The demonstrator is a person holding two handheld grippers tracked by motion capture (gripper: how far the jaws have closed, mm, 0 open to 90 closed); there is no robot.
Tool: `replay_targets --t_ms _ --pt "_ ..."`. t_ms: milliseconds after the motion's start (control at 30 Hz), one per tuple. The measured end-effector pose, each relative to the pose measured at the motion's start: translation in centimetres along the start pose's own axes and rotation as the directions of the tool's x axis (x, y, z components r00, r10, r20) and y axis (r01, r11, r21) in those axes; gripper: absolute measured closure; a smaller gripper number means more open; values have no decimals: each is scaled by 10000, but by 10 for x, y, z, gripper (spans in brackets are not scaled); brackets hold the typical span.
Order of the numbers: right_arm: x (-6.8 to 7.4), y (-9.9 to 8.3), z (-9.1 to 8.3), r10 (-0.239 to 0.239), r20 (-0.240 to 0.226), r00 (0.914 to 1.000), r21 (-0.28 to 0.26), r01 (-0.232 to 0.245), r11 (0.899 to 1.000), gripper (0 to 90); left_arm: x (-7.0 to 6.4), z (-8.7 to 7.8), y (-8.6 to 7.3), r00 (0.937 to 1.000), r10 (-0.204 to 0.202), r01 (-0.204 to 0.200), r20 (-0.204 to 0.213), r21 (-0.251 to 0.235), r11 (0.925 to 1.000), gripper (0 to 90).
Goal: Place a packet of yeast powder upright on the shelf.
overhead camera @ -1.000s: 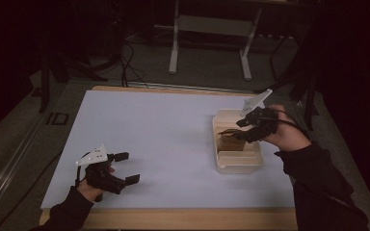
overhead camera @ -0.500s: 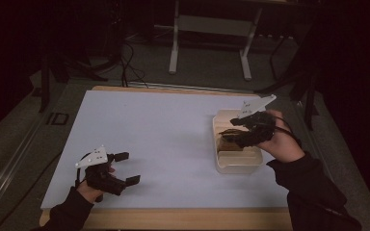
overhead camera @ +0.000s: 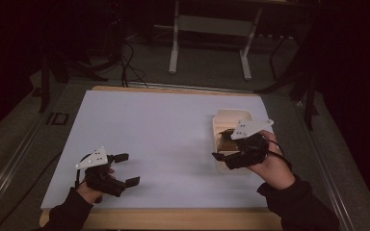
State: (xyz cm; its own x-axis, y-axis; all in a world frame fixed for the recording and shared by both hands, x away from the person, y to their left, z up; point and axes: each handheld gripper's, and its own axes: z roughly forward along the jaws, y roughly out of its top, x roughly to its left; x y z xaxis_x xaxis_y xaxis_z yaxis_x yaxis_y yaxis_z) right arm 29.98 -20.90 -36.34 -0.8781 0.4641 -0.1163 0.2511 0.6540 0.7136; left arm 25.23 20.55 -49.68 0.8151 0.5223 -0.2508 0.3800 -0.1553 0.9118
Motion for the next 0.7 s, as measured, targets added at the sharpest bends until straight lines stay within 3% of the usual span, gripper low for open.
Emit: replay_targets --t_ms 367,700 --pt "18 -22 5 590 405 9974 -484 -570 9972 143 -2 -2 1 9999 105 -106 -24 -54 9999 5" --pt "25 -49 3 1567 577 9860 -1103 -1497 9826 128 -3 -1 1 9999 126 -126 12 -30 9999 5"
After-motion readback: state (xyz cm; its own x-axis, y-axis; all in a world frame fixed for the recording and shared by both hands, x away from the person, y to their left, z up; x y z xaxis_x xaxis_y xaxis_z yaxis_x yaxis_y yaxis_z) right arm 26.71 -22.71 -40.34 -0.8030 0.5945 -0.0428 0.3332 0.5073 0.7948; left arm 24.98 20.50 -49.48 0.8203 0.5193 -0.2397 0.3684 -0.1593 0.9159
